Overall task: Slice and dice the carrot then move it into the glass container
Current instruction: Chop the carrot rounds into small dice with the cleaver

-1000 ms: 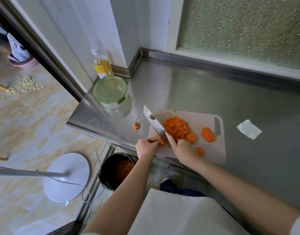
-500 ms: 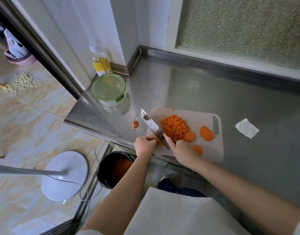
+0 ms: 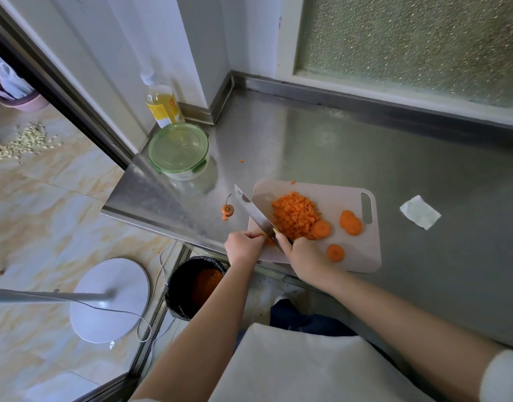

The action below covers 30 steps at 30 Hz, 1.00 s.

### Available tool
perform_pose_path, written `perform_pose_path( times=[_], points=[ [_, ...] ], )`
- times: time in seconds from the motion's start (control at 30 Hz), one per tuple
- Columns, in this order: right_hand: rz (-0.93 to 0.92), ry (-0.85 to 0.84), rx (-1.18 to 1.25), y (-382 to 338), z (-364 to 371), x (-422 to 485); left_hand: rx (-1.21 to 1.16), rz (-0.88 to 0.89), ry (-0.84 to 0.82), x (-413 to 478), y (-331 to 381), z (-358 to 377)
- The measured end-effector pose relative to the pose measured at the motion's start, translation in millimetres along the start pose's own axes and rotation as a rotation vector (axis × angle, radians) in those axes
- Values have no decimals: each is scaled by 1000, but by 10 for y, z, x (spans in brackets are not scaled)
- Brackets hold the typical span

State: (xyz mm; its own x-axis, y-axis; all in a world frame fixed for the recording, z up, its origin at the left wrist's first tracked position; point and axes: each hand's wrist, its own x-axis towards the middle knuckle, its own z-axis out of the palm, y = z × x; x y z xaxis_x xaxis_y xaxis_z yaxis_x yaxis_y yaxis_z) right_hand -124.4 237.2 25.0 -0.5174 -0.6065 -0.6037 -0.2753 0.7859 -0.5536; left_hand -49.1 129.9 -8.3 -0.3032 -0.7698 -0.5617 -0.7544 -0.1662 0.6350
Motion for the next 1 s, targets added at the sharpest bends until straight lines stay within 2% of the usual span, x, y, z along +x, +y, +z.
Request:
perform_pose_path(
  times=[0.43, 0.73, 1.0],
  points=[
    [-20, -7, -12, 102, 15, 84, 9, 73, 30, -29, -59, 38],
    [-137, 130, 99, 232, 18, 130, 15, 44, 58, -20, -49, 105],
    [-142, 133, 141, 228, 57, 81, -39, 102, 49, -59, -111, 64]
  ],
)
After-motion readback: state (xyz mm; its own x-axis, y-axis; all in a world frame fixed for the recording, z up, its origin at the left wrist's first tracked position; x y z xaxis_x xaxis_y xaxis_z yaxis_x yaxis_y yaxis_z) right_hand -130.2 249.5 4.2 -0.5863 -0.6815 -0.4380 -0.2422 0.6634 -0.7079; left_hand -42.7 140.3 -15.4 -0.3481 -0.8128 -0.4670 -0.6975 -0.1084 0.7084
